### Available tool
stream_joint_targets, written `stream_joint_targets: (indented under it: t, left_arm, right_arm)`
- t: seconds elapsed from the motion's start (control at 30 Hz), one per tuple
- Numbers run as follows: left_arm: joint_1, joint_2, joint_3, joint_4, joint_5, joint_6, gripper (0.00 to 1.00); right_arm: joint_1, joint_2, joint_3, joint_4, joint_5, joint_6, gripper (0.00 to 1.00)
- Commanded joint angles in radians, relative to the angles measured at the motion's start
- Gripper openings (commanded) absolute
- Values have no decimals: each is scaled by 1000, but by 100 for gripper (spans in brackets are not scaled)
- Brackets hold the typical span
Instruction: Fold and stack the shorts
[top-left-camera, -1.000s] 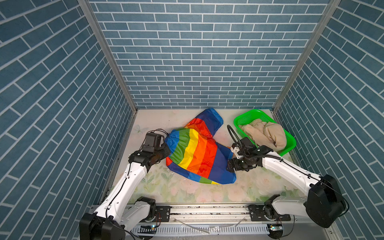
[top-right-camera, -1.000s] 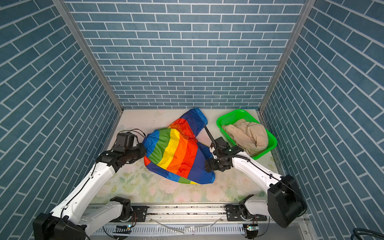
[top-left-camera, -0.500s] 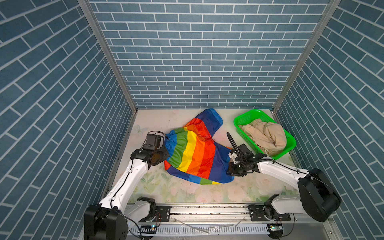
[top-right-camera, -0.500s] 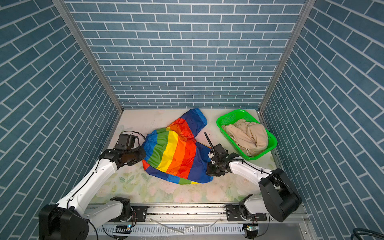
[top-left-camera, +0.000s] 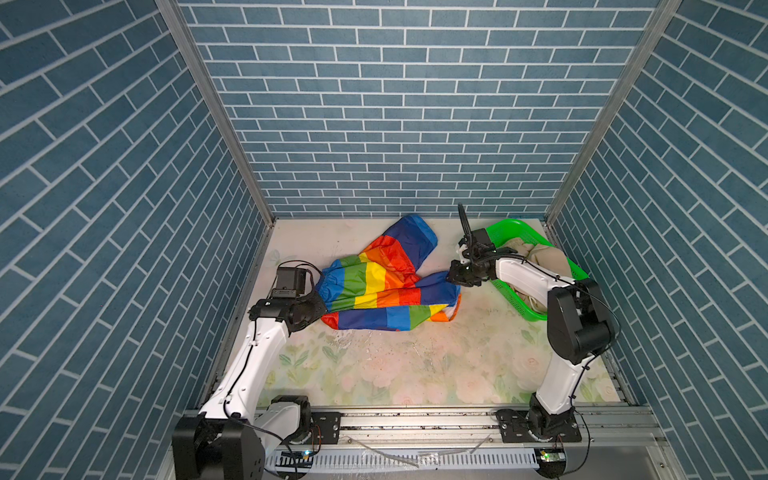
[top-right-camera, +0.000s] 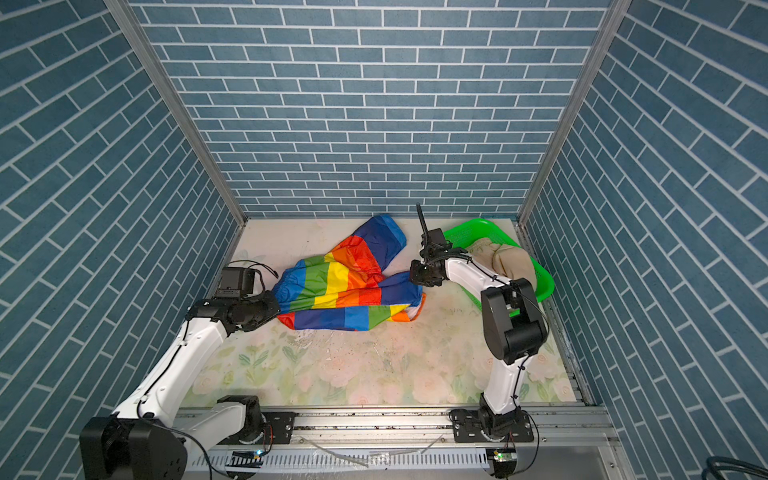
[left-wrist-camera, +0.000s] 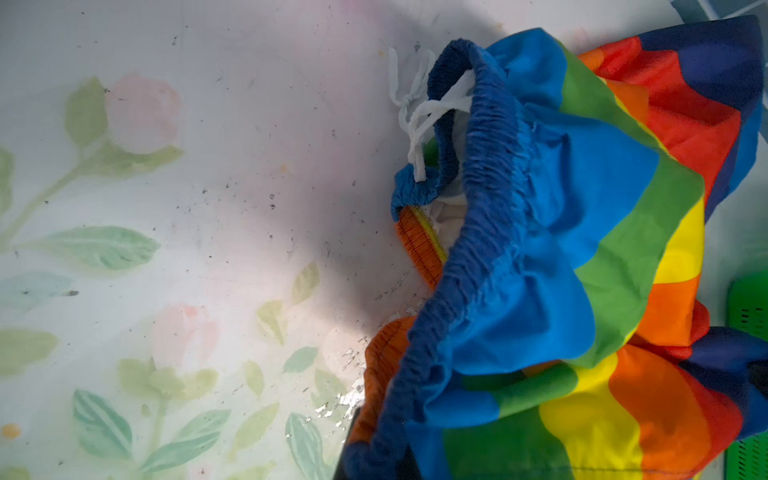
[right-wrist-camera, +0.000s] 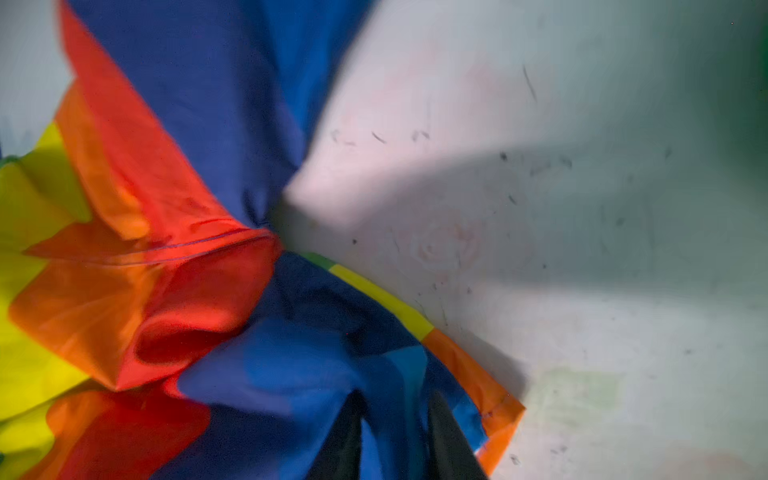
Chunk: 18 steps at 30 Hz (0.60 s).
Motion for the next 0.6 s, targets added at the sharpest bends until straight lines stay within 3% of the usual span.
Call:
stream_joint_targets:
  t: [0.0, 0.2, 0.37, 0.57]
  left_arm:
    - [8, 22, 23, 1, -11, 20, 0]
    - [8, 53, 37, -2, -6, 29, 0]
    - [9, 52, 26, -9, 0, 28, 3]
    - [11, 49, 8, -13, 21, 20, 21]
  right_arm:
    - [-2, -49, -17, 3, -5, -11, 44]
    - [1, -169, -106, -22, -2, -35, 64]
    - [25, -329, -291, -46, 13, -23, 74]
    - [94, -478, -503, 39, -3, 52, 84]
